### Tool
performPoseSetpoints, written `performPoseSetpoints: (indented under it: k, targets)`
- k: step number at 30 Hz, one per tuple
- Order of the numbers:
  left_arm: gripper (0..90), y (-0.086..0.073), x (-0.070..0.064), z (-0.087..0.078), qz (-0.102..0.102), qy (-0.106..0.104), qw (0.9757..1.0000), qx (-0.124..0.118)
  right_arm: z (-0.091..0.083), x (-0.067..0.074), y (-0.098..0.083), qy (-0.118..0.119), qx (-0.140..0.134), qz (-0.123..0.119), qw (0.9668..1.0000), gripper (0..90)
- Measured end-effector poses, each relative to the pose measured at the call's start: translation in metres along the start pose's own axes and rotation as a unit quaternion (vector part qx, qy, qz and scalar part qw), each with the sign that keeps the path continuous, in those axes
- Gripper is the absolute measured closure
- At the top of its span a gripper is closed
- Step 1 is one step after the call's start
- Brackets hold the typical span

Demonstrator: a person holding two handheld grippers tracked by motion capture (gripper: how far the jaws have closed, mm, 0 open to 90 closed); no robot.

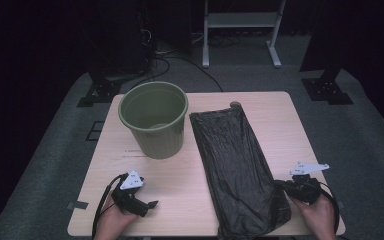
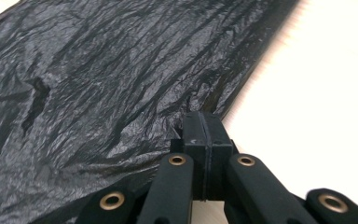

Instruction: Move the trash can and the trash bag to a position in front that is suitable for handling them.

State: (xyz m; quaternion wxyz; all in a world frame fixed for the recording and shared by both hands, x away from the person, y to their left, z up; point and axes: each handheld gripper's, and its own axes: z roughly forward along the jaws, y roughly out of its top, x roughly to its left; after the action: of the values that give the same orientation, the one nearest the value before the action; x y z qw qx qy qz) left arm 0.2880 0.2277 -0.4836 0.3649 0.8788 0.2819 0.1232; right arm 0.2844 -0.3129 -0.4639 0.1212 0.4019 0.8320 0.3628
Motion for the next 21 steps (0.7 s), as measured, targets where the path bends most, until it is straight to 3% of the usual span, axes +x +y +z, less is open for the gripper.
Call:
performPoseSetpoints:
  k: [21]
  targets:
    - [0.0, 0.0, 0.0, 0.0, 0.0, 0.0, 1.0, 0.0, -0.039, -0.029, -0.042, -0.028, 0.011, 0.031, 0.9991, 88.6]
